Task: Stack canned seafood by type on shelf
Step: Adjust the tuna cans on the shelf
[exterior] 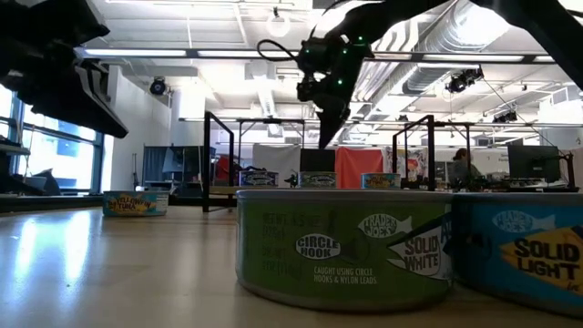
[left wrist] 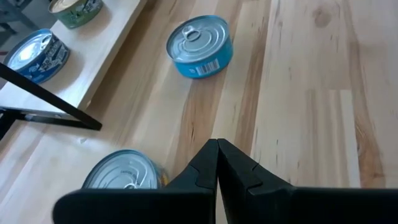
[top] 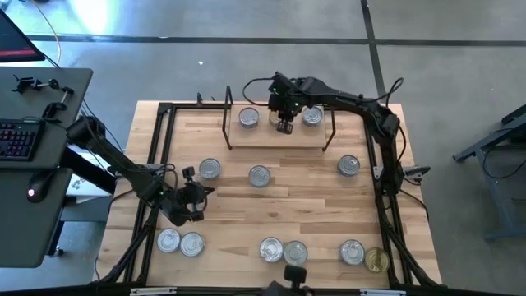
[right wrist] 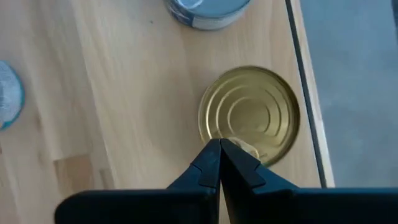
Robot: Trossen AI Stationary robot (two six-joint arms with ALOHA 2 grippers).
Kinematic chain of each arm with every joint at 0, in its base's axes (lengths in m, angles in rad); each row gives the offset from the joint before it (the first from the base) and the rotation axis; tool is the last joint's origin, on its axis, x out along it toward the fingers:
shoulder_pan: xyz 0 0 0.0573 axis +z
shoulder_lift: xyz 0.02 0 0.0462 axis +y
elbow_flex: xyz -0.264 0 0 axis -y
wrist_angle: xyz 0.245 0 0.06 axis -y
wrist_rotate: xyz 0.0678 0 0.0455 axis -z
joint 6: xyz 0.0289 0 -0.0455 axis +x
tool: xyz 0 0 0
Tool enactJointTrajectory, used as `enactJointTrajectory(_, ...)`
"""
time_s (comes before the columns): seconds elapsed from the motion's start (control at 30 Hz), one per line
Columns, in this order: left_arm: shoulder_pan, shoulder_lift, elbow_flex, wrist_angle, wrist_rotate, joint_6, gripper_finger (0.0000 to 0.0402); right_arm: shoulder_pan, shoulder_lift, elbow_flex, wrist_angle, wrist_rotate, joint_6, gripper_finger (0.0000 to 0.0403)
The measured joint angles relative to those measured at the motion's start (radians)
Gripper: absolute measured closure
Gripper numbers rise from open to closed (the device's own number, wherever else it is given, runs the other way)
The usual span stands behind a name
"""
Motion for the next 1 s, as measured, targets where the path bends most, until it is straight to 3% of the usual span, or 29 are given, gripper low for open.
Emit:
enactJointTrajectory(0.4,0.002,0.030,0.000,0.003,-0.005,0.001,0.0401,-0.027,0.085,0.000,0.153,-0.005,0.025,0.0403)
enactJointTrajectory(0.73,0.003,0.030,0.000,0.002,-0.019,0.003,0.0401,-0.043,0.135,0.002,0.146,-0.001,0.034,0.0403)
enactJointTrajectory(1.0,0.003,0.030,0.000,0.002,-0.023,0.003,0.0401,-0.044,0.143,0.002,0.170,0.022,0.241,0.0403)
